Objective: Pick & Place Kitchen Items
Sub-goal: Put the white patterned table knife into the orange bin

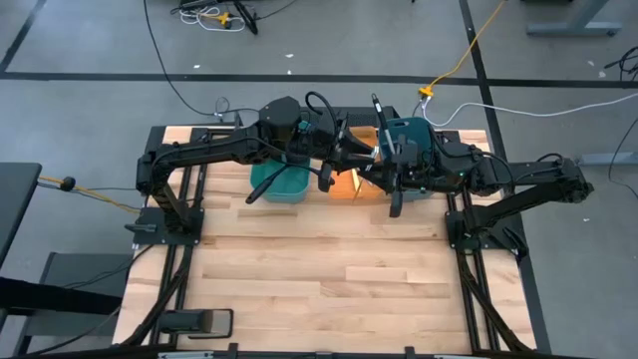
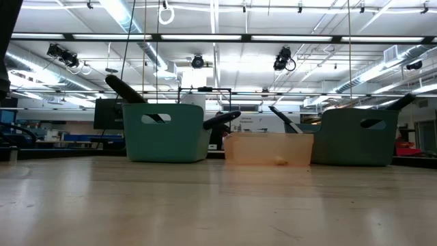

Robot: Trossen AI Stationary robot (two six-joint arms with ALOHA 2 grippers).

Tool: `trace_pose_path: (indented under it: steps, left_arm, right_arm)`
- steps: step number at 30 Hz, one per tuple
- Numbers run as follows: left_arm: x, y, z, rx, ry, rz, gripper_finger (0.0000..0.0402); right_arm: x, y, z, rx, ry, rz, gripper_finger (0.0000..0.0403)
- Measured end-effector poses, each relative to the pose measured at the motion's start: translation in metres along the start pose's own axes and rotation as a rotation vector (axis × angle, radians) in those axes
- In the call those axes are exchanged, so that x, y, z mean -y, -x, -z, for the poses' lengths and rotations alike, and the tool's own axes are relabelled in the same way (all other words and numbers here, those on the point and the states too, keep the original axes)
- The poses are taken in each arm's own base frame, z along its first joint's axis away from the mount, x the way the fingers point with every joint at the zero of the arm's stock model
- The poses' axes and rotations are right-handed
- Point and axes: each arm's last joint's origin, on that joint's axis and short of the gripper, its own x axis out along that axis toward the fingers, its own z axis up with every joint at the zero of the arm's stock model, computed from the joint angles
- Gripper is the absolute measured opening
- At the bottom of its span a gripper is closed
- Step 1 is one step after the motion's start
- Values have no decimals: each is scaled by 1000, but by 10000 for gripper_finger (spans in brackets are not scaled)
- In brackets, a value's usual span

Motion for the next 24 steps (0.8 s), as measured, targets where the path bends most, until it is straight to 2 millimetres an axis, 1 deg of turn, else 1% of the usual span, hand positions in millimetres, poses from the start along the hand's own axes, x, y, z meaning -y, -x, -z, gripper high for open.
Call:
trace_pose_path:
  steps: [5,17,24]
  left_arm:
    - [0,0,0,1,6,-19,131]
    - [-3,0,4,-32,39,-92,205]
    - [-3,0,5,-36,44,-101,238]
  right_arm:
    - [0,0,0,0,-2,1,37]
    - [0,0,0,-1,-2,5,38]
    - [0,0,0,0,2,4,39]
